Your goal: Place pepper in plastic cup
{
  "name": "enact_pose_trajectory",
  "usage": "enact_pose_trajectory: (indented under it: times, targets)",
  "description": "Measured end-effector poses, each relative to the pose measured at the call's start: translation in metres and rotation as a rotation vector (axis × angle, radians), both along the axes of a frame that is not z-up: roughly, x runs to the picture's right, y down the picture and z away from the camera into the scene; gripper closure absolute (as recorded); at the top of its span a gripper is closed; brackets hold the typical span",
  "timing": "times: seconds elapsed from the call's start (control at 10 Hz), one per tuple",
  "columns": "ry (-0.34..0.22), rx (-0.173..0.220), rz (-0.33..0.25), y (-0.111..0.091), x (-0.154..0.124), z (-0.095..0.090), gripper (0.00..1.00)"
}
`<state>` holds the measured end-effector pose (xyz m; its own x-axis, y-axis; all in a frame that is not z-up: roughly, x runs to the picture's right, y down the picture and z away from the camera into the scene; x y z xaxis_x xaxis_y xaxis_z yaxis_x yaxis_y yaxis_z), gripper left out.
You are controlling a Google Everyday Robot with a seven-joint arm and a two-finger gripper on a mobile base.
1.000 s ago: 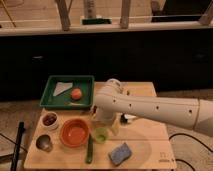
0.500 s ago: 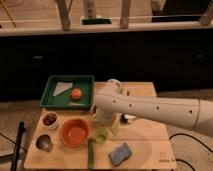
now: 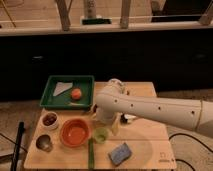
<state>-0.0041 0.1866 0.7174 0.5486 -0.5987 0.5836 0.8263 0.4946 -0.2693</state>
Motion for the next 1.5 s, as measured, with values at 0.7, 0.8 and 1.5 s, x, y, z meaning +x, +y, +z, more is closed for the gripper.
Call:
enact_pose_trajectory:
  times: [0.7,0.8,1.5]
  targets:
    - [-0.019,-0.002,-0.002,-0.0047,-0.0001,0.0013,0.20]
    - [-0.019,-0.003,-0.002,-0.0045,-0.0002,0.0013,0.20]
    - [-0.018,-0.002,-0.001,-0.0047,0.0001,0.0014,0.20]
